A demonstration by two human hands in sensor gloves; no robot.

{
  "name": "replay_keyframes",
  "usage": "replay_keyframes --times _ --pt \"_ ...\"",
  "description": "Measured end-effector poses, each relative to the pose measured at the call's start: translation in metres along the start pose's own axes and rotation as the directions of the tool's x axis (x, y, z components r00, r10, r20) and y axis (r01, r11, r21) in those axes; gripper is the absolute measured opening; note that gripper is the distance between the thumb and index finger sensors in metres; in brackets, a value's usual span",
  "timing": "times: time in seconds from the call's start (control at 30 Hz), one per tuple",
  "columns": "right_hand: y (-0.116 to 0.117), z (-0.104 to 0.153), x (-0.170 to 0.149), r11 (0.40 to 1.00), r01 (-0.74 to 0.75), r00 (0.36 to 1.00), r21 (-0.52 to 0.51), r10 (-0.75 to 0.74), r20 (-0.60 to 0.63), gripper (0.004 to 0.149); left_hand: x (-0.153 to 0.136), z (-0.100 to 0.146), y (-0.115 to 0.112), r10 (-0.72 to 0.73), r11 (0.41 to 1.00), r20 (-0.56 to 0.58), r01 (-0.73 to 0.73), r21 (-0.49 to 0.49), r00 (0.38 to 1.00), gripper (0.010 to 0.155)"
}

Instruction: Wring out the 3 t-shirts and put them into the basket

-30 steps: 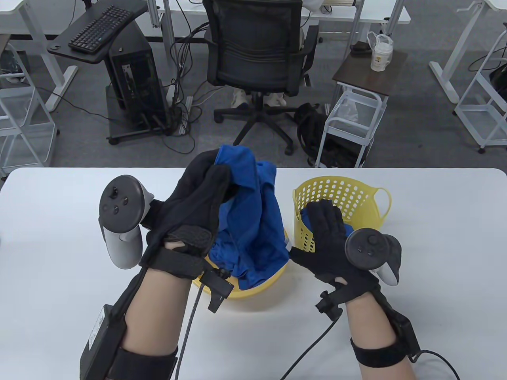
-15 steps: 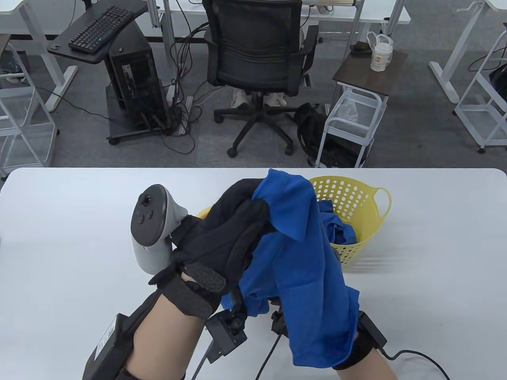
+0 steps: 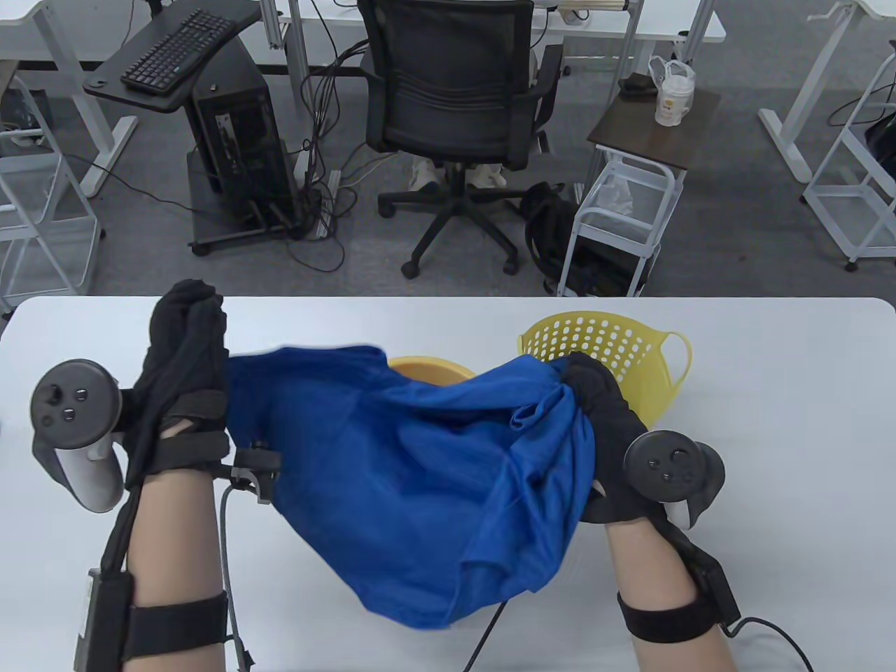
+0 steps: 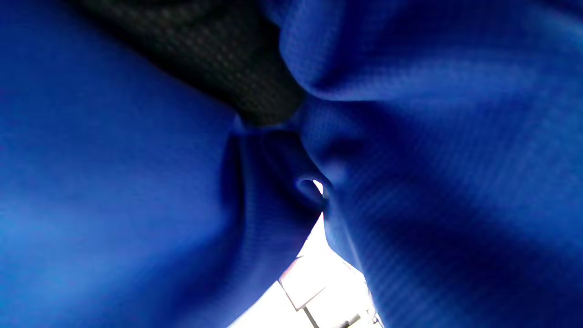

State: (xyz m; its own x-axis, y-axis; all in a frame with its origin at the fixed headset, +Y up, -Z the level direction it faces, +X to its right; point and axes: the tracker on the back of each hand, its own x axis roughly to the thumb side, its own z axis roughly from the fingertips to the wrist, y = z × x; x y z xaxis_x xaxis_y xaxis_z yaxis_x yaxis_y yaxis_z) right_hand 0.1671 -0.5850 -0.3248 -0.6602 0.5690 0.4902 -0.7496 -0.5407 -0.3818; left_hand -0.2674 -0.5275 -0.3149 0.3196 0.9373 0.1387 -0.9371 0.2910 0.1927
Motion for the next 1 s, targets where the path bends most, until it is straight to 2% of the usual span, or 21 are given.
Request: replay_keyframes --times 0.1,0.17,0.27,0.33,0.4,0.43,0.47,0.5,0.53,0.57,0.6,0.63,0.67,0.7,0.73,0.77,0.8,0.87,0.9,0.93,1.0 --pt "0.005 0.001 0.011 0.999 -0.026 0.999 0.036 0.025 0.023 0.044 -0.003 -0.003 -0.047 -0.036 0.97 0.019 0.039 -0.24 0.999 0.088" --pt "0.006 0.001 0.015 0.997 -0.019 1.0 0.078 0.021 -0.017 0.045 0.003 0.006 -0.095 -0.181 0.898 0.073 0.195 -0.394 0.981 0.099" --pt "0.002 -0.001 0.015 0.986 -0.005 0.994 0.168 0.023 -0.104 0.046 0.013 0.036 -0.161 -0.364 0.79 0.202 0.417 -0.45 0.909 0.116" --pt "-0.002 -0.002 0.014 0.984 -0.011 0.992 0.177 0.033 -0.121 0.047 0.017 0.056 -0.199 -0.43 0.729 0.281 0.513 -0.454 0.858 0.123" --pt "-0.006 -0.002 0.015 0.985 -0.005 0.993 0.173 0.026 -0.119 0.047 0.017 0.062 -0.224 -0.466 0.674 0.325 0.568 -0.472 0.823 0.124" --pt "-0.009 -0.002 0.016 0.984 -0.004 0.993 0.176 0.025 -0.118 0.047 0.014 0.06 -0.232 -0.49 0.655 0.3 0.573 -0.493 0.818 0.12" --pt "-0.012 -0.002 0.017 0.984 -0.006 0.993 0.178 0.026 -0.112 0.047 0.011 0.057 -0.235 -0.485 0.654 0.28 0.556 -0.513 0.829 0.114" --pt "-0.016 -0.001 0.019 0.984 0.005 0.994 0.179 0.015 -0.107 0.047 0.006 0.052 -0.237 -0.473 0.666 0.245 0.525 -0.53 0.846 0.1" --pt "-0.02 -0.001 0.022 0.984 0.021 0.995 0.175 -0.004 -0.096 0.046 -0.001 0.046 -0.238 -0.484 0.695 0.209 0.519 -0.498 0.85 0.078" --pt "-0.022 0.0 0.023 0.984 0.031 0.996 0.173 -0.015 -0.092 0.046 -0.005 0.043 -0.237 -0.521 0.708 0.204 0.553 -0.44 0.829 0.056" --pt "-0.025 0.0 0.026 0.984 0.06 0.996 0.17 -0.046 -0.082 0.045 -0.012 0.039 -0.234 -0.585 0.708 0.236 0.631 -0.319 0.776 0.048" --pt "-0.026 0.0 0.028 0.979 0.095 0.992 0.181 -0.078 -0.096 0.045 -0.02 0.036 -0.23 -0.612 0.713 0.268 0.665 -0.221 0.744 0.047" --pt "-0.027 0.001 0.028 0.976 0.121 0.989 0.179 -0.103 -0.109 0.045 -0.028 0.034 -0.227 -0.592 0.743 0.278 0.646 -0.175 0.756 0.048" --pt "-0.027 0.002 0.028 0.975 0.149 0.985 0.164 -0.131 -0.114 0.045 -0.034 0.033 -0.226 -0.553 0.771 0.284 0.61 -0.183 0.783 0.056" --pt "-0.028 0.002 0.027 0.972 0.193 0.975 0.136 -0.175 -0.138 0.045 -0.045 0.032 -0.224 -0.436 0.826 0.301 0.51 -0.241 0.848 0.071" --pt "-0.029 0.002 0.025 0.968 0.23 0.962 0.103 -0.21 -0.175 0.045 -0.052 0.032 -0.224 -0.33 0.853 0.311 0.423 -0.307 0.891 0.087" --pt "-0.03 0.003 0.022 0.961 0.269 0.943 0.054 -0.252 -0.216 0.045 -0.063 0.034 -0.225 -0.118 0.861 0.329 0.261 -0.436 0.937 0.099" --pt "-0.03 0.002 0.017 0.954 0.298 0.926 0.034 -0.281 -0.252 0.045 -0.071 0.039 -0.232 0.191 0.814 0.268 0.0 -0.58 0.944 0.108" --pt "-0.029 0.002 0.014 0.946 0.321 0.913 0.039 -0.299 -0.277 0.045 -0.069 0.041 -0.233 0.242 0.791 0.205 -0.07 -0.608 0.949 0.112" --pt "-0.028 0.002 0.013 0.939 0.343 0.902 0.039 -0.317 -0.292 0.045 -0.067 0.042 -0.233 0.243 0.772 0.196 -0.067 -0.632 0.95 0.117" --pt "-0.027 0.003 0.009 0.898 0.439 0.854 0.032 -0.406 -0.326 0.046 -0.055 0.044 -0.231 0.131 0.741 0.309 0.114 -0.662 0.942 0.124"
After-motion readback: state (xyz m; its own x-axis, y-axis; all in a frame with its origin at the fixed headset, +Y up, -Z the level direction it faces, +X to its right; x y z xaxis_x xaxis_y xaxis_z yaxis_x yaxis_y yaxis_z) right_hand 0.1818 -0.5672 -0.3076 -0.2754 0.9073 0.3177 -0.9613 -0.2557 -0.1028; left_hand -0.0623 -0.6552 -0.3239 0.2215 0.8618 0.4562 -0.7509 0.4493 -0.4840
